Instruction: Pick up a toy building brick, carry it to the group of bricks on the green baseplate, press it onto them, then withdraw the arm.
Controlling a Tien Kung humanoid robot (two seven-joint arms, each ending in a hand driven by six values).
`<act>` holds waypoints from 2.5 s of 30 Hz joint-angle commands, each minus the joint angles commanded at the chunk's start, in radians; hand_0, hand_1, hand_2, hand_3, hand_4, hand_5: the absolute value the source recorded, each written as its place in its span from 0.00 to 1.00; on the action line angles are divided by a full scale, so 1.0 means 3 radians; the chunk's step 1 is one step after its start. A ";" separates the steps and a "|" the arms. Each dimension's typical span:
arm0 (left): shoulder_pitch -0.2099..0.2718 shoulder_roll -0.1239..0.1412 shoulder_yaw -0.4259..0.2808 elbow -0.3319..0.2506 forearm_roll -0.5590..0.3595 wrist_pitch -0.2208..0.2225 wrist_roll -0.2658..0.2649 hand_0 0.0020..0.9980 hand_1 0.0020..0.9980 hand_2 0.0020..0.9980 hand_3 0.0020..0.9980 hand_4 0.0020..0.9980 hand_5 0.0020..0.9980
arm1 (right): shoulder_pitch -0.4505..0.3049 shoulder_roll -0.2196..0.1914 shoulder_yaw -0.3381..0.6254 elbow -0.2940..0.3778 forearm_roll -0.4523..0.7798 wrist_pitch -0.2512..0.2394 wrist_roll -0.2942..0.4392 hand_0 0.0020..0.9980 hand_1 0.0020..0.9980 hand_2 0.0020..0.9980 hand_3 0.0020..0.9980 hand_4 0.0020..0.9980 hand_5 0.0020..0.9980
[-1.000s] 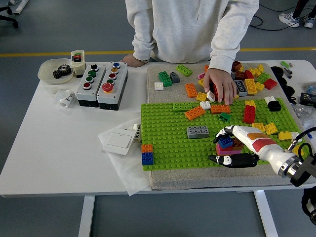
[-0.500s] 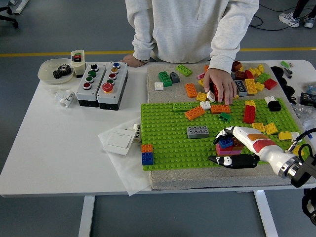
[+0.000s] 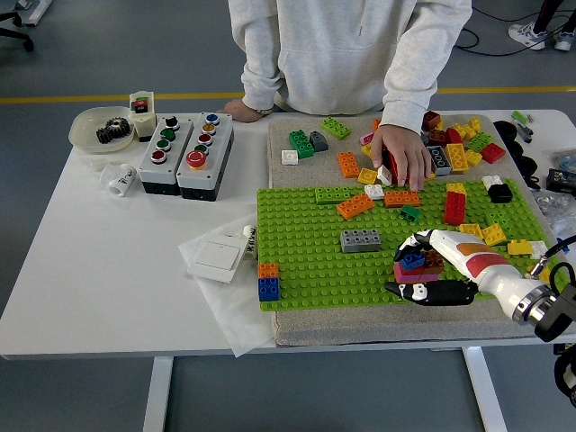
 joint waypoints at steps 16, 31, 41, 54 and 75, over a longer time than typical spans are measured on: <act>0.0001 -0.0003 0.0018 -0.0002 -0.0023 -0.0001 0.0003 0.78 0.76 0.79 0.59 0.62 0.62 | -0.0022 0.0007 0.0002 0.0000 -0.0021 0.0023 -0.0008 0.71 0.67 0.71 0.58 0.90 0.65; 0.0011 -0.0008 -0.0003 -0.0004 0.0017 -0.0008 0.0010 0.79 0.76 0.79 0.59 0.62 0.62 | -0.0005 0.0026 0.0008 0.0000 -0.0022 0.0039 -0.0023 0.71 0.67 0.71 0.58 0.90 0.65; 0.0008 -0.0002 0.0004 -0.0005 0.0022 -0.0010 0.0002 0.79 0.76 0.79 0.59 0.62 0.62 | 0.0006 0.0047 0.0029 -0.0104 -0.0005 0.0051 -0.0021 0.71 0.67 0.71 0.58 0.90 0.65; -0.0009 0.0000 0.0034 -0.0004 -0.0024 -0.0001 -0.0005 0.79 0.75 0.79 0.59 0.62 0.62 | 0.0011 0.0050 0.0057 -0.0155 -0.0035 0.0069 -0.0033 0.71 0.67 0.71 0.58 0.90 0.65; -0.0026 0.0007 0.0050 -0.0005 -0.0057 -0.0003 -0.0005 0.79 0.75 0.79 0.59 0.62 0.62 | -0.0020 0.0059 0.0053 -0.0076 -0.0063 0.0064 -0.0022 0.71 0.67 0.71 0.58 0.89 0.65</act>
